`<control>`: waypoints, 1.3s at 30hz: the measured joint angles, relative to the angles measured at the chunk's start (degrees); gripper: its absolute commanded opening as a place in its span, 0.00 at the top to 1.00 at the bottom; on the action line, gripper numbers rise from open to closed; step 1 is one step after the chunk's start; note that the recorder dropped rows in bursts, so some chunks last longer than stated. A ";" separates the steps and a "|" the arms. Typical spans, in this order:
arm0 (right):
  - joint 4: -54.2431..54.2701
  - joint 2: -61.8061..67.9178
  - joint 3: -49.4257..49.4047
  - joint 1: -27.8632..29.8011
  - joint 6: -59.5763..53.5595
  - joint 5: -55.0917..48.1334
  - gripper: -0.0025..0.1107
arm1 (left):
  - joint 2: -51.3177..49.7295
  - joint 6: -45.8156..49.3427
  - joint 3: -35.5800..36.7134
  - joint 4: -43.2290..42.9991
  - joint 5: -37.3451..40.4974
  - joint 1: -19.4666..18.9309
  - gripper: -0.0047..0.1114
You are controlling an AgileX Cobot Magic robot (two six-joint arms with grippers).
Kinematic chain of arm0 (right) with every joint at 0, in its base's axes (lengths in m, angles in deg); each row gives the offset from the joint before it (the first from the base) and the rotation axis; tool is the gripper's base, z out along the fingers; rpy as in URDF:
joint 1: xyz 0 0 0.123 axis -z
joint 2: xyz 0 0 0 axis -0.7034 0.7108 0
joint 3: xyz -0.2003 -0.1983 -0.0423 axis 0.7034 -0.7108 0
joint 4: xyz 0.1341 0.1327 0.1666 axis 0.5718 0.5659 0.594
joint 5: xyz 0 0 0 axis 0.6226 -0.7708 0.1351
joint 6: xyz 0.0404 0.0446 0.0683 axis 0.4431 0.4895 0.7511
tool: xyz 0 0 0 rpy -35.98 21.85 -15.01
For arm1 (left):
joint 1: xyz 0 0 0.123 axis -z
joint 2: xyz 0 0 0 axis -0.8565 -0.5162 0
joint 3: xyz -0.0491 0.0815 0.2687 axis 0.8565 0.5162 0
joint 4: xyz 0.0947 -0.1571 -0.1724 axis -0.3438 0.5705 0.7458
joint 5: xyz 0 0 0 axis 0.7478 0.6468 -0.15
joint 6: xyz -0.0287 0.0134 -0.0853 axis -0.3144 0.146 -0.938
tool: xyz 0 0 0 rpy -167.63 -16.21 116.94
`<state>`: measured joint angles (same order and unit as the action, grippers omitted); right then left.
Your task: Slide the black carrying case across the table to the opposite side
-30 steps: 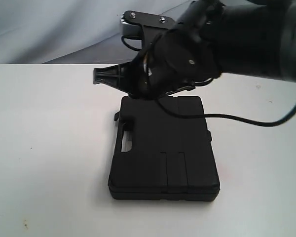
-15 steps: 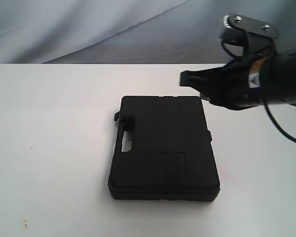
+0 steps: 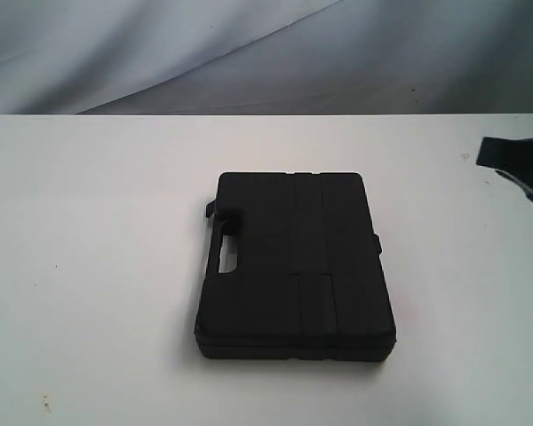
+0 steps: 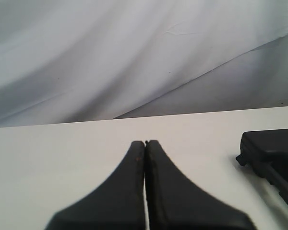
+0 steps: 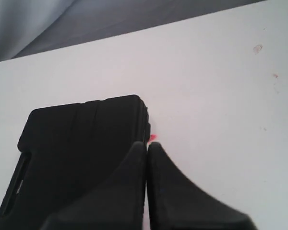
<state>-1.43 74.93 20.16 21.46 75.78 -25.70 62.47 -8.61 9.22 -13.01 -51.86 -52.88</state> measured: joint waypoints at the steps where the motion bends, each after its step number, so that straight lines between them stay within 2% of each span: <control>1: 0.00 -1.43 -0.63 0.77 -0.76 0.10 0.98 | 0.00 0.00 0.00 0.00 0.00 0.00 0.96; 11: -1.39 -14.27 -6.24 9.03 -6.23 1.61 0.98 | 0.00 0.00 0.00 0.00 0.00 0.00 0.96; 17: -1.18 -28.75 -14.55 14.59 -10.09 3.47 0.98 | 0.00 0.00 0.00 0.00 0.00 0.00 0.96; 27: 2.65 -50.41 -27.79 14.85 -12.91 4.08 0.98 | 0.00 0.00 0.00 0.00 0.00 0.00 0.96; 39: 3.46 -58.29 -32.70 14.85 -17.28 3.85 0.98 | 0.00 0.00 0.00 0.00 0.00 0.00 0.96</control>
<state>2.03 16.64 -12.54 36.31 58.50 -21.85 62.47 -8.61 9.22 -13.01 -51.86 -52.88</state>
